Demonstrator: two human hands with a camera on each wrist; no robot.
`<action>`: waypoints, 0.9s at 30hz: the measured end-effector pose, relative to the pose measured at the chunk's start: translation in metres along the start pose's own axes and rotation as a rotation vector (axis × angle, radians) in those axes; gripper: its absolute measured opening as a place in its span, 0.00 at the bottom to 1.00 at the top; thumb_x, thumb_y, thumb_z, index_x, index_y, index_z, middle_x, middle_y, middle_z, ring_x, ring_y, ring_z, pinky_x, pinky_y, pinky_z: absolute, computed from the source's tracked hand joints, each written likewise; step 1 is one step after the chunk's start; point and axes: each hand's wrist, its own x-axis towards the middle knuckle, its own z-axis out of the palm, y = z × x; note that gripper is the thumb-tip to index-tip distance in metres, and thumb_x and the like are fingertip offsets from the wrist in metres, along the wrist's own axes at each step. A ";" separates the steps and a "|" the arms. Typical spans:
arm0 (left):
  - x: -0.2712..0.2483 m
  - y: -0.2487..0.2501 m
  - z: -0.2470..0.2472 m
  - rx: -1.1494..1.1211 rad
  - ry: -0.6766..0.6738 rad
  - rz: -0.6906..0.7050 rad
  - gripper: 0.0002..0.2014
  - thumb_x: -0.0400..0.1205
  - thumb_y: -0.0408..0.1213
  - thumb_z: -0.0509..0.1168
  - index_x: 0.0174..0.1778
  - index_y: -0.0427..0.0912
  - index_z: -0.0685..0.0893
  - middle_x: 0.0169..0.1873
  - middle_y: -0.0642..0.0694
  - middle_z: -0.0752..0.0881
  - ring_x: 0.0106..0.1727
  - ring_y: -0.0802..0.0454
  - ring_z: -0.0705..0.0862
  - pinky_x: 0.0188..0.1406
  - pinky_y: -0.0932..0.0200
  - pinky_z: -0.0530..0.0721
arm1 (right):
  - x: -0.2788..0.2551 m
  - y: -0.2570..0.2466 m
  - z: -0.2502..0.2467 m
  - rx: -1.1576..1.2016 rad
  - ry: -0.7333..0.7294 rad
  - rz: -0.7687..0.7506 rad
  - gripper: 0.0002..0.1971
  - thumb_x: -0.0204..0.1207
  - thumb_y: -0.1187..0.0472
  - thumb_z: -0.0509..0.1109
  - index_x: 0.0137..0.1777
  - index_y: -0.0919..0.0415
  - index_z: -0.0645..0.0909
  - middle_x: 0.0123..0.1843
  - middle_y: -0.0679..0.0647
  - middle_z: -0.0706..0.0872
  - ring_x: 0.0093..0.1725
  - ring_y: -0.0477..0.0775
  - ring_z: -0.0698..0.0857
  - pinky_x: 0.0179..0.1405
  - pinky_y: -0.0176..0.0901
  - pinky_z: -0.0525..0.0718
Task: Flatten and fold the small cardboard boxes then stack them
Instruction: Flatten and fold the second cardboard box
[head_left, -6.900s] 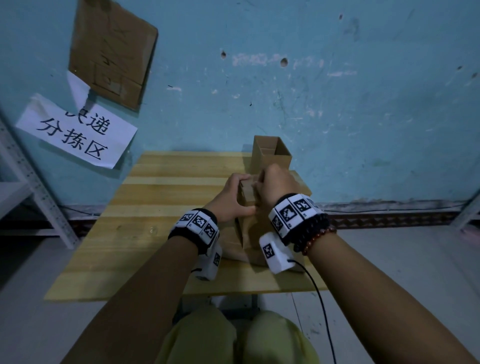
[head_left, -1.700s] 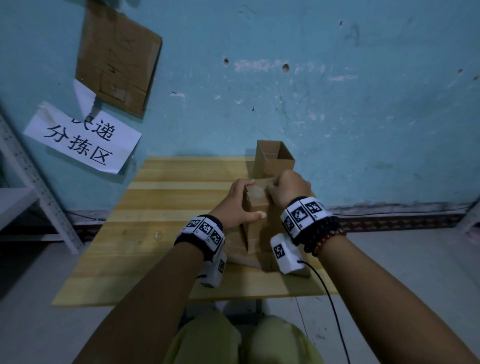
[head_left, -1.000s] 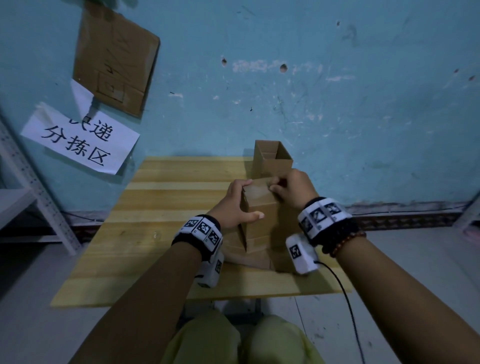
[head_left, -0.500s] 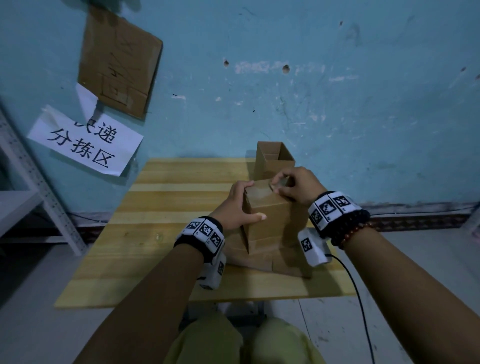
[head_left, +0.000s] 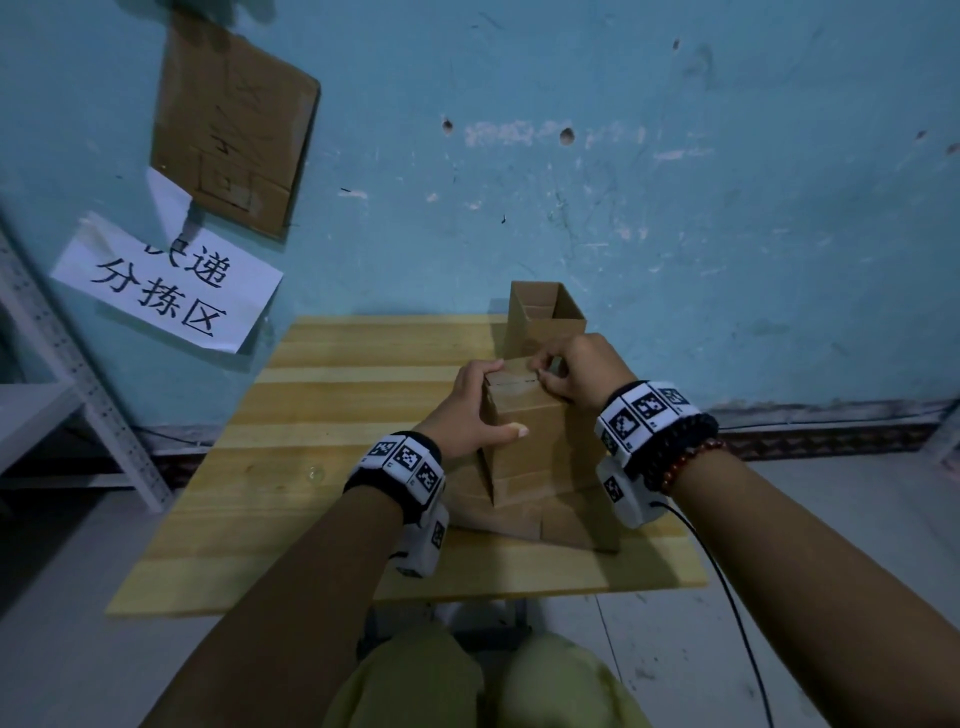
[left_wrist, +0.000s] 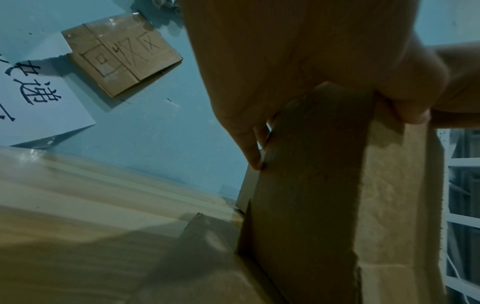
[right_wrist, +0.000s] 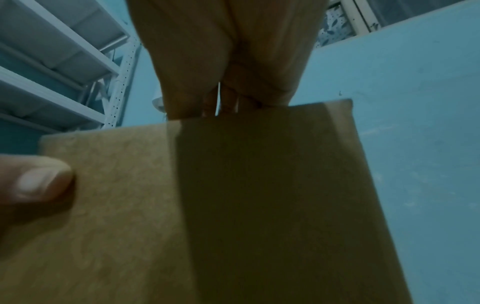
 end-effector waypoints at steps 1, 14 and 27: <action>0.000 -0.001 0.000 -0.010 -0.003 0.001 0.43 0.72 0.41 0.75 0.77 0.50 0.54 0.74 0.45 0.60 0.74 0.46 0.67 0.74 0.44 0.72 | 0.000 0.001 0.000 -0.007 -0.010 -0.004 0.09 0.75 0.65 0.68 0.53 0.62 0.86 0.54 0.59 0.89 0.55 0.60 0.84 0.57 0.45 0.78; 0.001 -0.003 -0.001 -0.020 -0.004 0.015 0.42 0.71 0.42 0.75 0.76 0.49 0.55 0.73 0.45 0.62 0.73 0.47 0.68 0.75 0.45 0.72 | 0.001 -0.013 -0.016 -0.239 -0.141 -0.088 0.12 0.78 0.65 0.61 0.57 0.65 0.84 0.55 0.63 0.87 0.56 0.61 0.83 0.52 0.43 0.76; 0.000 -0.003 -0.001 -0.044 0.003 0.026 0.42 0.72 0.42 0.75 0.75 0.50 0.56 0.73 0.45 0.63 0.73 0.48 0.68 0.74 0.44 0.72 | 0.006 -0.004 -0.012 -0.316 -0.079 -0.108 0.10 0.76 0.68 0.62 0.52 0.68 0.82 0.54 0.66 0.85 0.56 0.64 0.82 0.55 0.48 0.77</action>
